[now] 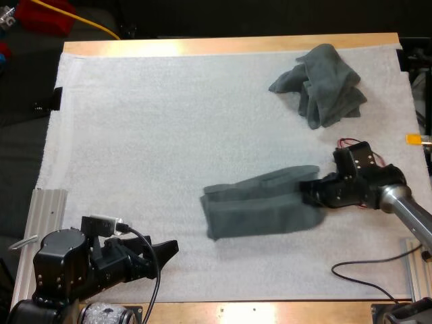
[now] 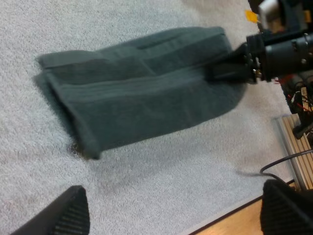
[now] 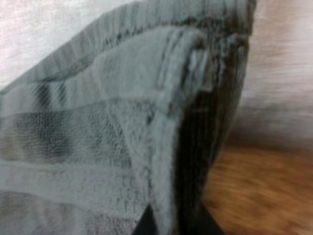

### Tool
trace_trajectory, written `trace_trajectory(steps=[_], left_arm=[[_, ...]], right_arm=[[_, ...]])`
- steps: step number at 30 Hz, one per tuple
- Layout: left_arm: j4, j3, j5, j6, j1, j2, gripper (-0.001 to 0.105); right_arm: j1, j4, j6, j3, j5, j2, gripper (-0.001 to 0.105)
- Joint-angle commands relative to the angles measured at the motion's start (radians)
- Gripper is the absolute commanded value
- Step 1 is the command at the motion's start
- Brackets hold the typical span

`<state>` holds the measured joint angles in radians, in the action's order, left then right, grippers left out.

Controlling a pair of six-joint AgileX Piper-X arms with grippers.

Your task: Pick towel from pile, fold and stack

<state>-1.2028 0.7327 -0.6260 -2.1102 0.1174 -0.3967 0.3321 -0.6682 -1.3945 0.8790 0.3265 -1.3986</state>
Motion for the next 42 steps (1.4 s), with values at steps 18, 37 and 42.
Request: trace_trajectory(steps=[18,37,42], left_arm=[[0.002,0.006,-0.065,0.006,0.001,0.002,0.07],[-0.006,0.006,-0.089,0.024,0.001,0.002,0.07],[-0.006,0.006,-0.104,0.025,0.001,0.002,0.07]], right_arm=[[0.057,-0.157,0.066,-0.006,-0.178,0.186,0.001],[0.309,0.192,0.345,-0.006,-0.014,0.019,0.001],[0.312,0.249,0.382,-0.006,0.012,-0.033,0.001]])
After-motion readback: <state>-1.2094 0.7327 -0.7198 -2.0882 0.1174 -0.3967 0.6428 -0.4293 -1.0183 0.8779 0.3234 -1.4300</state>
